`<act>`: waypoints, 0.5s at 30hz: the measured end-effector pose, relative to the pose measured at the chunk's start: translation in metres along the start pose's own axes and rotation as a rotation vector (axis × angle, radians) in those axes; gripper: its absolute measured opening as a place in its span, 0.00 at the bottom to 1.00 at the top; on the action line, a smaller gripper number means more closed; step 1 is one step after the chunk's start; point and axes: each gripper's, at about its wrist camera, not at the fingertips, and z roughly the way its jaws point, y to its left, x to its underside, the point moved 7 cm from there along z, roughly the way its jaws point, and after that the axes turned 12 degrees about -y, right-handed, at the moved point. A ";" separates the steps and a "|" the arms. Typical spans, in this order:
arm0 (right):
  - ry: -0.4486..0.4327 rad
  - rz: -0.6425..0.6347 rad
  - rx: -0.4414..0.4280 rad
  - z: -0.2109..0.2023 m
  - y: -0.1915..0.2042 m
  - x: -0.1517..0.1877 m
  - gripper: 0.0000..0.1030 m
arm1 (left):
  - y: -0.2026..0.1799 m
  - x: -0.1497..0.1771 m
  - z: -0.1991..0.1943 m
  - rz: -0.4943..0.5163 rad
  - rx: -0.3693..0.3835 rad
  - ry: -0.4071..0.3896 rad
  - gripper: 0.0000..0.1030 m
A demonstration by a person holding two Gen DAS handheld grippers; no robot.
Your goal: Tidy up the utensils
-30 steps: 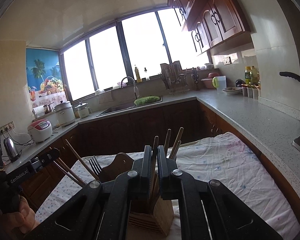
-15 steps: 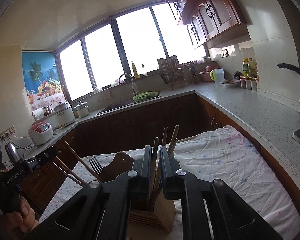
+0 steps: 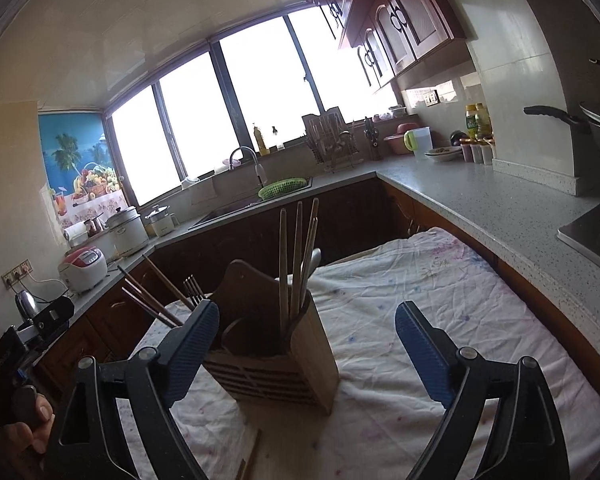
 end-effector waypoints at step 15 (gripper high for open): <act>0.060 0.017 -0.036 -0.085 0.005 0.050 0.92 | 0.005 0.027 -0.097 -0.018 -0.041 0.080 0.91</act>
